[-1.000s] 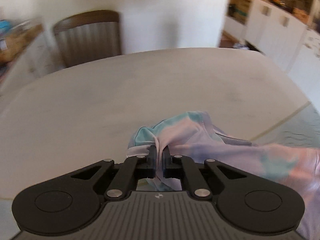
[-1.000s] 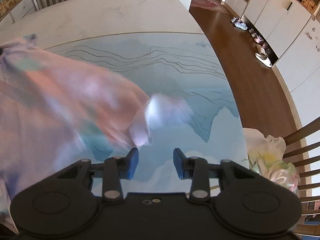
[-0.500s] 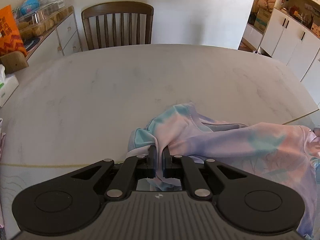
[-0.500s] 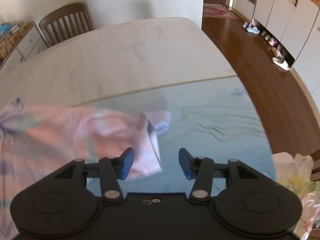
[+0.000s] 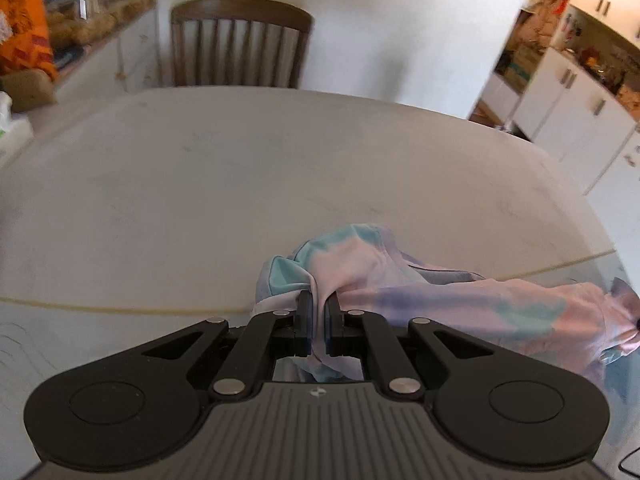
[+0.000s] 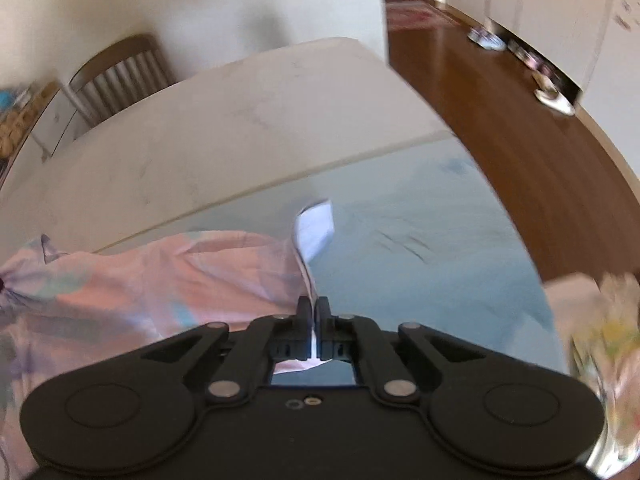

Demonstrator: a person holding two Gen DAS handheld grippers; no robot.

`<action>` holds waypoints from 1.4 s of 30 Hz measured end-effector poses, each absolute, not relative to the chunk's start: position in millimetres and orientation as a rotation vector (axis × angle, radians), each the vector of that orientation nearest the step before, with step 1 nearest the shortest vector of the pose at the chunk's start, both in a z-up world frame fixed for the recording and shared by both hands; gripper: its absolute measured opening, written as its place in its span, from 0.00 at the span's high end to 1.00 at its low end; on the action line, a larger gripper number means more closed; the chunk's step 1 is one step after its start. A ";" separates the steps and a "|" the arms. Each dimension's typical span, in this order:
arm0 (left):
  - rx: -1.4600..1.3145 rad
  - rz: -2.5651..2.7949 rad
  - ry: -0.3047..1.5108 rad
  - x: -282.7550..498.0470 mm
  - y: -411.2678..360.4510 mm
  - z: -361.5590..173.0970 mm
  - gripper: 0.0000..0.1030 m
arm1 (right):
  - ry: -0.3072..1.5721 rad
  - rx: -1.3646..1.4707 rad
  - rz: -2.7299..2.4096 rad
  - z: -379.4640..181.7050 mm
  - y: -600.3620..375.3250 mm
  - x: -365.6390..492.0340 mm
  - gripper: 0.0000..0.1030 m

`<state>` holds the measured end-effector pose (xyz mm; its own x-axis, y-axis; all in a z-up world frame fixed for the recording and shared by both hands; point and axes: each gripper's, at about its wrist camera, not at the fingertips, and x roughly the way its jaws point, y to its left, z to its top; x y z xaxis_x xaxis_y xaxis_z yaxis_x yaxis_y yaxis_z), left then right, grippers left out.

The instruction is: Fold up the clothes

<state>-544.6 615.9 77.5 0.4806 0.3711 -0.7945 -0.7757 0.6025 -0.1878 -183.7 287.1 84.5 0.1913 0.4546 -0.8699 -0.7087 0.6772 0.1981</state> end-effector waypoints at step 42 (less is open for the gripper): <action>-0.525 0.564 1.014 -649.4 480.3 61.2 0.49 | 0.919 -0.826 1.429 76.2 537.2 -357.4 0.00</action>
